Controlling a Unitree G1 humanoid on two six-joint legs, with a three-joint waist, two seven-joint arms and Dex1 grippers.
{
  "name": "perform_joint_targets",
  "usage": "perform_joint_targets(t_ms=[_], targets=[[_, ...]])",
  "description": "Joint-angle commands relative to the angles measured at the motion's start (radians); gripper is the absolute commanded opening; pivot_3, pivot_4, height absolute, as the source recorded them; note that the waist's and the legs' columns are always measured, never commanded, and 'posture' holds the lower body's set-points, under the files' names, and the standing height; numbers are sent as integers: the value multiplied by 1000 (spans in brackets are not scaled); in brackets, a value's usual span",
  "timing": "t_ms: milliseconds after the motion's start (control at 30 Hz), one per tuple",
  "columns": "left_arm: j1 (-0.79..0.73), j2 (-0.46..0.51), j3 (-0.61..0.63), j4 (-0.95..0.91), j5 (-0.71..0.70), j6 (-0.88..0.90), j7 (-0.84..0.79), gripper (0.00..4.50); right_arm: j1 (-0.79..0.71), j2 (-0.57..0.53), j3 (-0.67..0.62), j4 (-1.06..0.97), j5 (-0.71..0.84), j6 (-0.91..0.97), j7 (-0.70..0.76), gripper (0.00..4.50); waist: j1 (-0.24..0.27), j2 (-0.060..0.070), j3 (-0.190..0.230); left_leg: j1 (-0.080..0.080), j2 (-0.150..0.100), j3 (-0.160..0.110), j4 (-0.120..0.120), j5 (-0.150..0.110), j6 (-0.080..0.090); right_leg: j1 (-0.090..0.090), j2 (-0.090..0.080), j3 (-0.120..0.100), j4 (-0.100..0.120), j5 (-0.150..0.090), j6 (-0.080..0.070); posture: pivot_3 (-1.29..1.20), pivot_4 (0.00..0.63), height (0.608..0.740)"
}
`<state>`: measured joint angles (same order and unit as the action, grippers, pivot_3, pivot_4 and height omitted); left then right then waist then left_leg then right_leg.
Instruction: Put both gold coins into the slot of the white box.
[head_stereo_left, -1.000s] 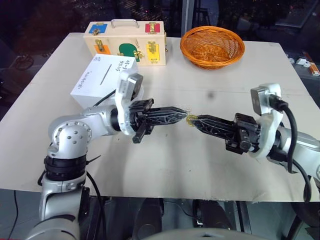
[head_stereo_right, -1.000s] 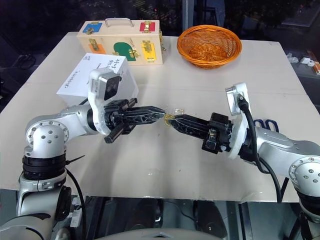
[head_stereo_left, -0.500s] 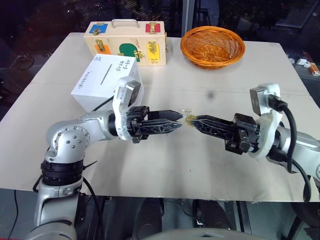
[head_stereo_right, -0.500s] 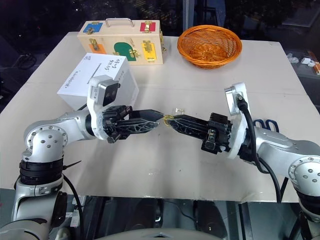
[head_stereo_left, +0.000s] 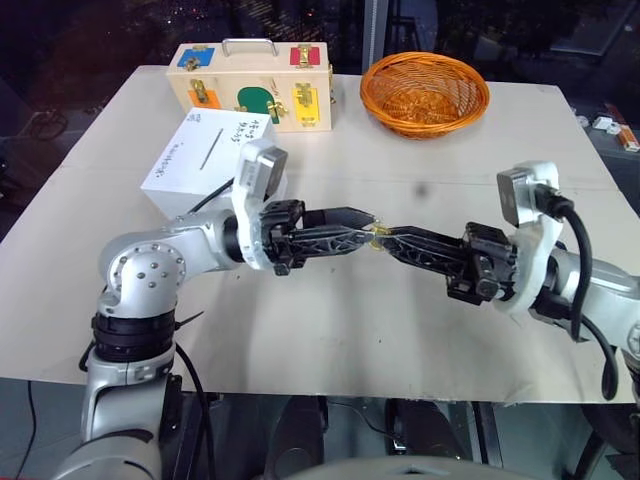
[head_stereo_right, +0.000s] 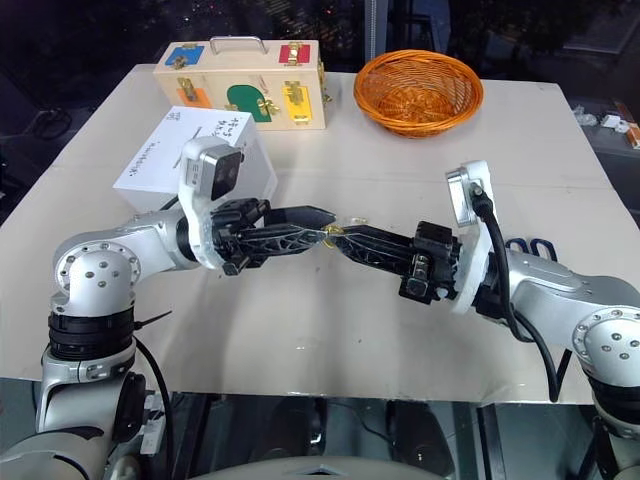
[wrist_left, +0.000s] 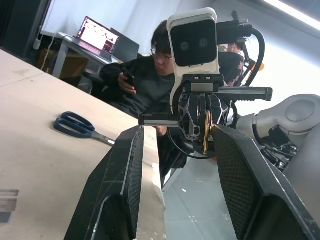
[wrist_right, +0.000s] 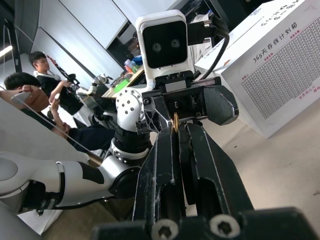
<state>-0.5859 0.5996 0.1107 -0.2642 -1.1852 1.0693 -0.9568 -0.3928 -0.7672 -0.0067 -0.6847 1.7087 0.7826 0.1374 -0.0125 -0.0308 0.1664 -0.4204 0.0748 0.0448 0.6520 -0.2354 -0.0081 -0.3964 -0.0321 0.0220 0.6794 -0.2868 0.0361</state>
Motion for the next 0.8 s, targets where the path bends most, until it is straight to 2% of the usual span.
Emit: perform_joint_targets(t_ms=[33,100,133,200,233,333,767,800], targets=[[-14,-4,-5,-49,-42,14,6,2151,-25,10,0,-15,6,-5,13,0,0,0,0,0,0,0,0,0,0,0,0,0,0,0,0,0,150,726],[-14,-3,-4,-52,-46,17,10,2151,-26,8,-3,-12,6,-5,14,0,0,0,0,0,0,0,0,0,0,0,0,0,0,0,0,0,150,726],[-14,-3,-3,-53,-48,18,12,1932,-26,8,-5,-12,6,-5,15,0,0,0,0,0,0,0,0,0,0,0,0,0,0,0,0,0,150,726],[-17,-5,-5,-53,-52,20,15,1360,-28,8,-5,-10,6,-5,16,0,0,0,0,0,0,0,0,0,0,0,0,0,0,0,0,0,150,726],[-19,-5,-7,-52,-58,24,15,695,-31,10,-3,-10,6,-5,16,0,0,0,0,0,0,0,0,0,0,0,0,0,0,0,0,0,150,726],[-24,-7,-13,-48,-85,42,12,105,-40,21,12,-11,7,-2,18,0,0,0,0,0,0,0,0,0,0,0,0,0,0,0,0,0,150,726],[-29,-11,-7,-46,-124,81,27,105,-66,74,30,12,4,3,23,0,0,0,0,0,0,0,0,0,0,0,0,0,0,0,0,0,150,726],[-28,-12,-6,-45,-125,82,28,24,-66,76,25,14,5,3,29,288,0,0,0,0,0,0,0,0,0,0,0,0,0,0,0,0,150,726]])
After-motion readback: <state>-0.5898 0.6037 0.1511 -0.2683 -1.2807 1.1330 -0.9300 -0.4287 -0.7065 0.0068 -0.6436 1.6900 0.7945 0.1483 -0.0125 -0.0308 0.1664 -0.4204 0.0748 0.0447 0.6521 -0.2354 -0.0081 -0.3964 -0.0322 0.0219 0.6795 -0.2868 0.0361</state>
